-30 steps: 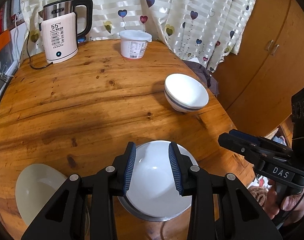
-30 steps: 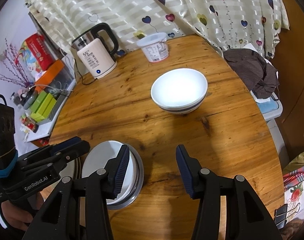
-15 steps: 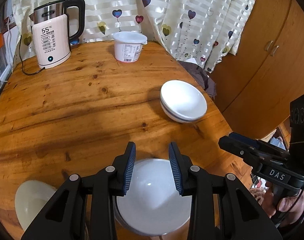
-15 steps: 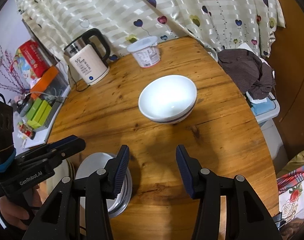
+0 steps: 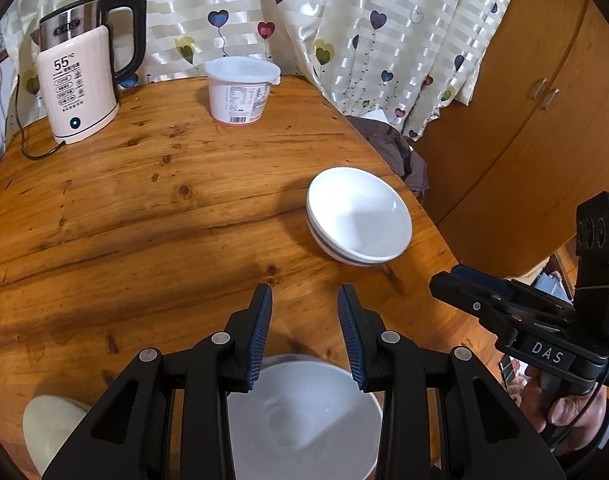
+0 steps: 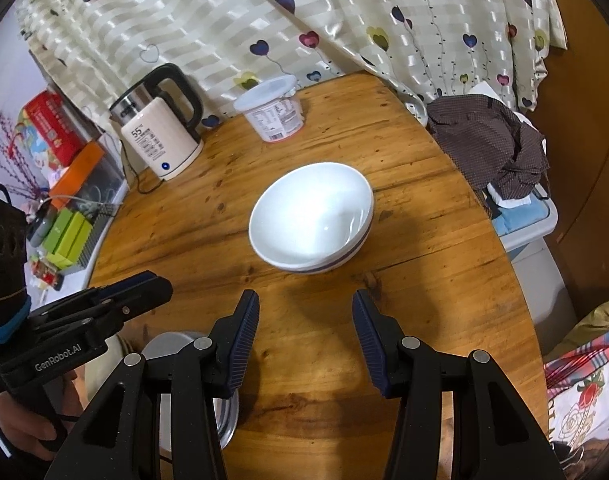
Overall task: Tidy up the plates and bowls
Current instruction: 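Move the left gripper to the lone white bowl and close on its rim, then lift the white blue-banded bowl with the left gripper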
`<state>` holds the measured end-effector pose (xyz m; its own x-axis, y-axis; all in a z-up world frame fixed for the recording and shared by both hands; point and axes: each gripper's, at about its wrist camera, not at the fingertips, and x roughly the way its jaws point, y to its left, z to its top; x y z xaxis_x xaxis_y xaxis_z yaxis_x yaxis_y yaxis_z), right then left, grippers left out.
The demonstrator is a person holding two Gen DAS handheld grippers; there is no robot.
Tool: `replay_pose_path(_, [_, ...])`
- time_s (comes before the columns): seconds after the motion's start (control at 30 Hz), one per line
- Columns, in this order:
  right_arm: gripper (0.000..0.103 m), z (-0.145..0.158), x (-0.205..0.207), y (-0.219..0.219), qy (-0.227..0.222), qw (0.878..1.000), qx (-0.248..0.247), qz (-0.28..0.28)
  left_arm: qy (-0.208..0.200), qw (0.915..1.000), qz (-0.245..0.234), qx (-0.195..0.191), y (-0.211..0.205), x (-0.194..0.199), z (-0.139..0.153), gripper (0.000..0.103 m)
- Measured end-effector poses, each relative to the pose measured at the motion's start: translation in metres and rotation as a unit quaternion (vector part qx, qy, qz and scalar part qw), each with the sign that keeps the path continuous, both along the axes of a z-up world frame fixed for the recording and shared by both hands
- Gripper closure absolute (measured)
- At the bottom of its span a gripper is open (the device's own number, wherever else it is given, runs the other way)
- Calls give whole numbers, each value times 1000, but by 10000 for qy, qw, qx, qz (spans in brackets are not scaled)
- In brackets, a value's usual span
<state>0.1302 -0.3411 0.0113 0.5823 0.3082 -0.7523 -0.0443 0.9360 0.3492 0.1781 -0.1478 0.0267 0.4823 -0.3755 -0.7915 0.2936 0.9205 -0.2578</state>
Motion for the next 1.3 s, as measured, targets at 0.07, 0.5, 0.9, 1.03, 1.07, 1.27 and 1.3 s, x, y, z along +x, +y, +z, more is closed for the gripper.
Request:
replay_pose_path(0.07, [55, -1, 5, -2, 0, 10000, 24, -12, 63, 10000, -1, -19, -1, 6, -2, 68])
replay_pose_path(0.5, [55, -11, 37, -19, 32, 9998, 51, -175, 289, 9992, -282, -56, -27, 45, -9, 68])
replay_pose_path(0.9, [71, -34, 66, -26, 245, 9993, 125, -247, 611, 9977, -195, -209, -36, 82, -34, 68])
replay_pose_path(1.03, [75, -39, 72, -26, 303, 9992, 137, -234, 673, 9972, -214, -245, -39, 89, -41, 68])
replay_pose_path(1.07, [76, -41, 73, -25, 316, 9991, 131, -232, 683, 9970, -245, -267, -40, 90, -43, 68])
replay_pose_path(1.27, [78, -43, 77, -24, 313, 9992, 106, -210, 693, 9965, -351, -293, -46, 92, -46, 72])
replay_pose_path(1.3, [78, -43, 77, -23, 320, 9992, 111, -212, 681, 9967, -355, -281, -46, 91, -46, 72])
